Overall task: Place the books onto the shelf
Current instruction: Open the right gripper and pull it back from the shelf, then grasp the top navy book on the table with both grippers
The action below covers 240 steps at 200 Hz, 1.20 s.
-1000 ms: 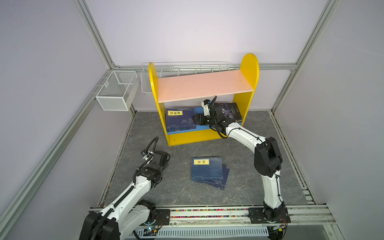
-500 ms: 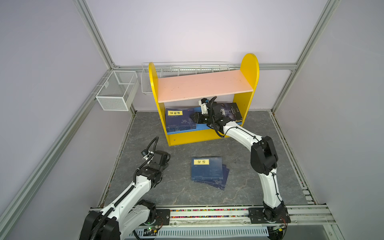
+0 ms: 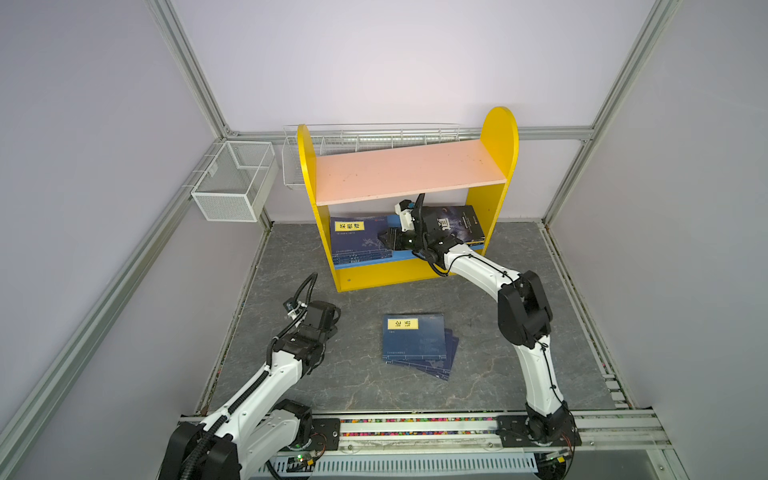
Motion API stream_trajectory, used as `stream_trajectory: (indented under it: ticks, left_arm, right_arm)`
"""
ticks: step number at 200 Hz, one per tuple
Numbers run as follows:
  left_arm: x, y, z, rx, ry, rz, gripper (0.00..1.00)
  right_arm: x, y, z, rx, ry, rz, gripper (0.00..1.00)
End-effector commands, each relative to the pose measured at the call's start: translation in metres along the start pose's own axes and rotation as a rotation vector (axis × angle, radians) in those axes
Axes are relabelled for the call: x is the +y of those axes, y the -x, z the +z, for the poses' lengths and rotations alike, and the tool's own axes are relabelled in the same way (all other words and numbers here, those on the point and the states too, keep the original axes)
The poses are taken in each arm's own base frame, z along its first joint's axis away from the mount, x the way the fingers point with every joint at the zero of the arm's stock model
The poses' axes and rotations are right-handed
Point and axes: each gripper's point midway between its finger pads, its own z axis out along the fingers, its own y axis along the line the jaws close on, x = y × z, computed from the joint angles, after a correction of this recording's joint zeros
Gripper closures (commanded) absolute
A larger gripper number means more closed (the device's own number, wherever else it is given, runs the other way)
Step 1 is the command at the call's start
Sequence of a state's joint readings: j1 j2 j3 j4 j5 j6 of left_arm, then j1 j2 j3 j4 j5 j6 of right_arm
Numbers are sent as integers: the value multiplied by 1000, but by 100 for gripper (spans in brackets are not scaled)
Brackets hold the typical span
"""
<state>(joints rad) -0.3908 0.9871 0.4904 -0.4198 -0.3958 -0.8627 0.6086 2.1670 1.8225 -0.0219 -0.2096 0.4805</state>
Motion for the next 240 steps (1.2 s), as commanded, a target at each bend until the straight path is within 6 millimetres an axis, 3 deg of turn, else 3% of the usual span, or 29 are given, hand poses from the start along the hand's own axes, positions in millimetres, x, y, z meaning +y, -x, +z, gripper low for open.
stream_trajectory:
  ticks: [1, 13, 35, 59, 84, 96, 121, 128, 131, 151, 179, 240]
  left_arm:
    - [-11, 5, -1, -2, -45, 38, 42]
    - [-16, 5, -1, 6, -62, 62, 42]
    - [-30, 3, -2, 27, -113, 128, 42]
    - [-66, -9, -10, 44, -233, 279, 43]
    - [-113, -42, -24, 108, -426, 472, 41]
    - [-130, -61, -31, 140, -504, 550, 38]
    - [-144, -96, -39, 203, -583, 692, 37]
    - [-146, -103, -40, 218, -589, 718, 37]
    - [-146, -105, -40, 222, -592, 727, 37]
    - [-151, -114, -42, 243, -617, 755, 37]
    - [-157, -122, -42, 273, -647, 775, 38]
    - [-152, -149, -27, 360, -595, 857, 51]
  right_arm:
    - [23, 46, -47, -164, -19, -87, 34]
    - [21, 51, -66, -209, -57, -103, 32]
    - [15, 42, -100, -218, -121, -115, 30]
    - [14, 10, -140, -137, -141, -99, 31]
    - [7, -58, -170, 53, -131, -44, 31]
    - [4, -103, -181, 174, -100, -1, 32]
    - [-3, -187, -209, 404, -62, 73, 33]
    - [-5, -200, -217, 438, -60, 82, 33]
    - [-11, -216, -221, 472, -76, 95, 33]
    - [-25, -254, -238, 552, -112, 127, 34]
    - [-34, -279, -241, 611, -122, 154, 35]
    - [-44, -288, -222, 642, -113, 163, 37]
